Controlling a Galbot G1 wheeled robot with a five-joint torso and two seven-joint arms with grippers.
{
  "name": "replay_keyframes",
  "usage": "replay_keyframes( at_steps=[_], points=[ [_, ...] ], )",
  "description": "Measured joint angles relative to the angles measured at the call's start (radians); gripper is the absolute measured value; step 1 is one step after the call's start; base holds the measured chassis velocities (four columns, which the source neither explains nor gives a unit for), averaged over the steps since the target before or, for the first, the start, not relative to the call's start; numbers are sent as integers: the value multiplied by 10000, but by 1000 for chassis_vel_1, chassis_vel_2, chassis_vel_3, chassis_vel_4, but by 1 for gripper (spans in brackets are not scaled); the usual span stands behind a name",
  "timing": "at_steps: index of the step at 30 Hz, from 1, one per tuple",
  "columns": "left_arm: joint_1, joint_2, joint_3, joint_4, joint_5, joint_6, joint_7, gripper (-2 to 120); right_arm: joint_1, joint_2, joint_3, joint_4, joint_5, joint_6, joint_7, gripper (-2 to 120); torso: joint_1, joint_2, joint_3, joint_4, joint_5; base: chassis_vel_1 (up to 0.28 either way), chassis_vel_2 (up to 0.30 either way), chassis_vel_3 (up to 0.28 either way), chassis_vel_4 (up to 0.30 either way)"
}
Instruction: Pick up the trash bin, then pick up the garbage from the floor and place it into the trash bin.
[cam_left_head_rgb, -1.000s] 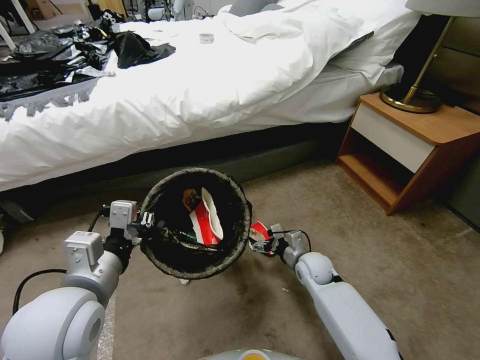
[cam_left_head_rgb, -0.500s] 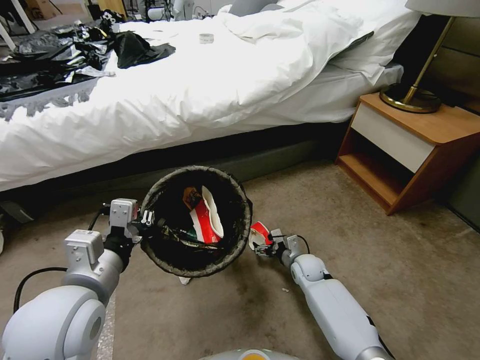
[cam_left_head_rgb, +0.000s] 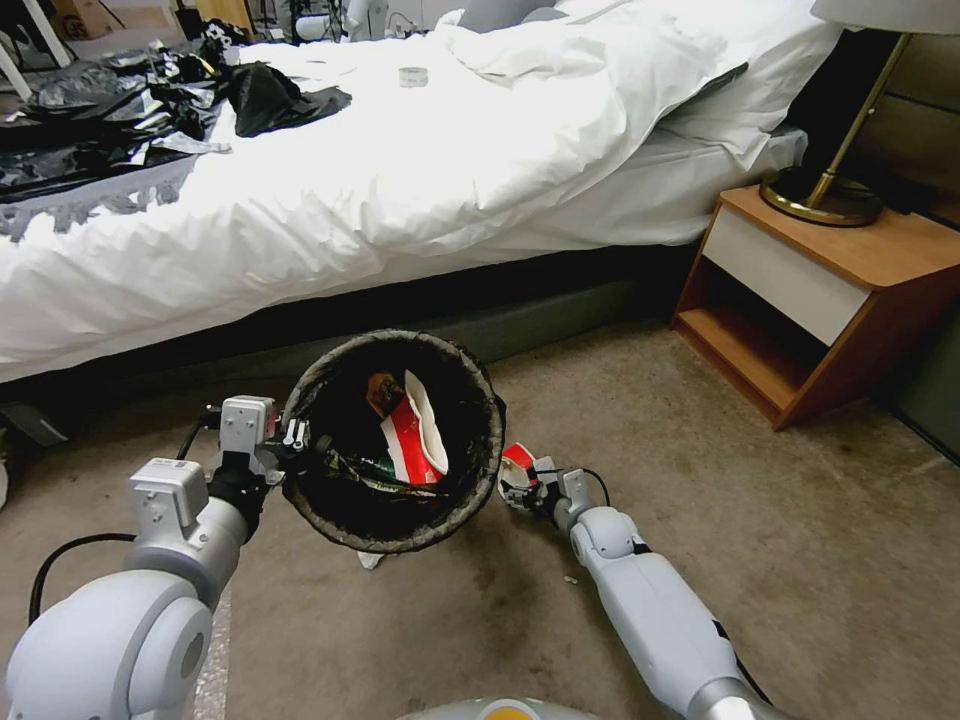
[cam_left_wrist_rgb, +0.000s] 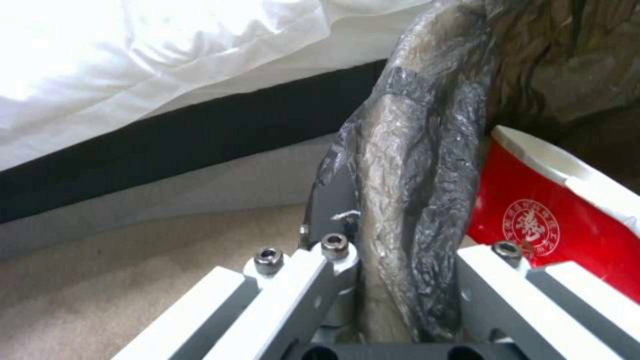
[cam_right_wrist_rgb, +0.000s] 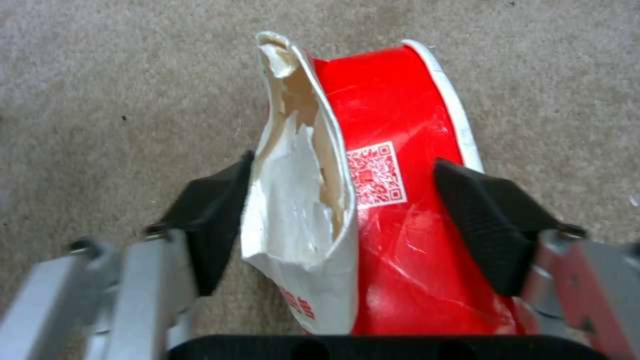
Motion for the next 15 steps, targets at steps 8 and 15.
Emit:
replay_keyframes(
  at_steps=[8, 15],
  points=[
    [-41, -31, 69, 2, 17, 29, -58, 1, -75, -80, 10, 58, -27, -2, 37, 37, 0, -1, 0, 0, 0, 0, 0, 0, 0],
    [-64, -8, 65, 2, 4, 32, -57, 1, -30, -21, 35, -64, -30, -2, 54, 8, 0, 0, 0, 0, 1, 0, 0, 0, 0]
  ],
)
